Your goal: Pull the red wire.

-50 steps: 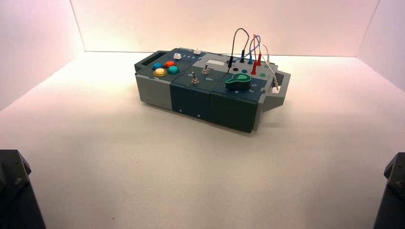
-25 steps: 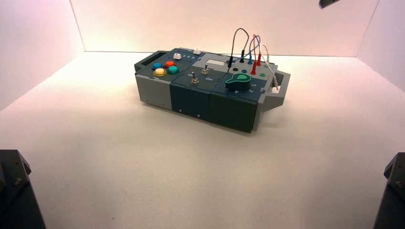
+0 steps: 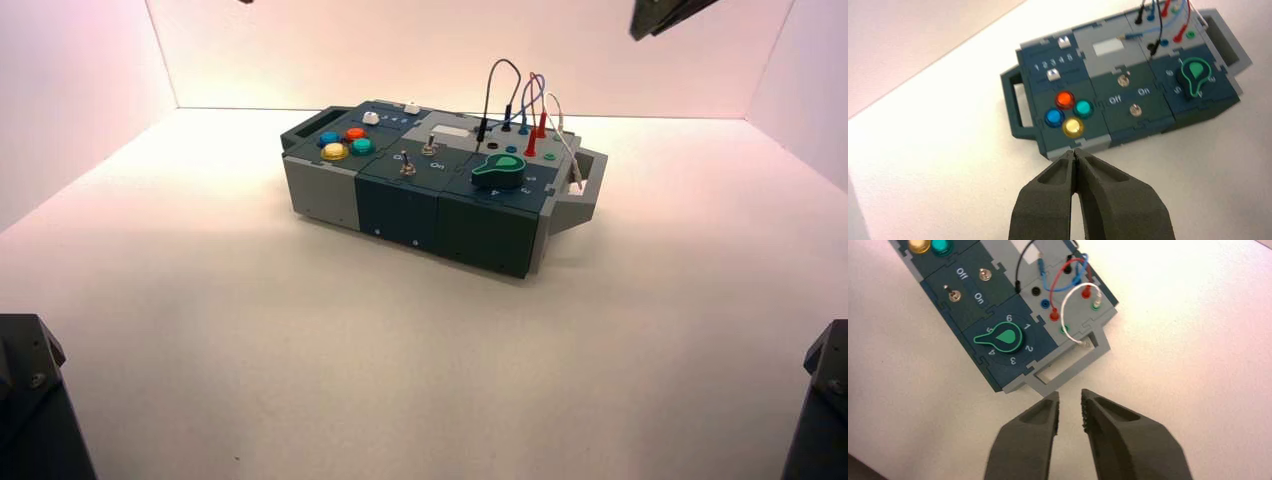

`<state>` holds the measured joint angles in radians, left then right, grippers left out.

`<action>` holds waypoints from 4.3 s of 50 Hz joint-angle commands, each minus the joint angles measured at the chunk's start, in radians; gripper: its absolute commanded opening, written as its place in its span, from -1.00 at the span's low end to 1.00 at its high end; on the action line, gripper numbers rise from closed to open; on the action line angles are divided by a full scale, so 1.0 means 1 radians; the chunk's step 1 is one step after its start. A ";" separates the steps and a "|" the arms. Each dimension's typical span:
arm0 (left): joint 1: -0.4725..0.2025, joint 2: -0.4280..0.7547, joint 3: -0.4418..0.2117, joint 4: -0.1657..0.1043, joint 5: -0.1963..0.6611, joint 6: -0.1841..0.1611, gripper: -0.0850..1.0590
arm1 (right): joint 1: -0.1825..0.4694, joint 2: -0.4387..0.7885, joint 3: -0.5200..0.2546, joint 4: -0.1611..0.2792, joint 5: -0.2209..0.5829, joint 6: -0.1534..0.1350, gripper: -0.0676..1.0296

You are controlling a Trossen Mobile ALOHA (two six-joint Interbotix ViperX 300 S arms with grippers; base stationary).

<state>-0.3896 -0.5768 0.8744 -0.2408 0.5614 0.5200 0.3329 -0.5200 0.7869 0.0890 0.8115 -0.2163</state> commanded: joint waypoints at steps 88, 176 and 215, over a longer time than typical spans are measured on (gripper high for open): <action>-0.008 0.009 -0.040 -0.015 -0.011 -0.006 -0.91 | 0.092 0.494 -0.184 0.057 -0.137 0.055 -0.05; -0.008 0.005 -0.038 -0.012 -0.011 -0.005 -0.91 | 0.083 0.646 -0.285 -0.087 -0.170 0.057 -0.05; -0.008 0.005 -0.037 -0.011 -0.011 -0.003 -0.91 | 0.081 0.692 -0.331 -0.095 -0.118 0.057 -0.43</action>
<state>-0.3927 -0.5630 0.8698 -0.2531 0.5584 0.5154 0.4172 0.1871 0.4832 0.0000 0.6934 -0.1611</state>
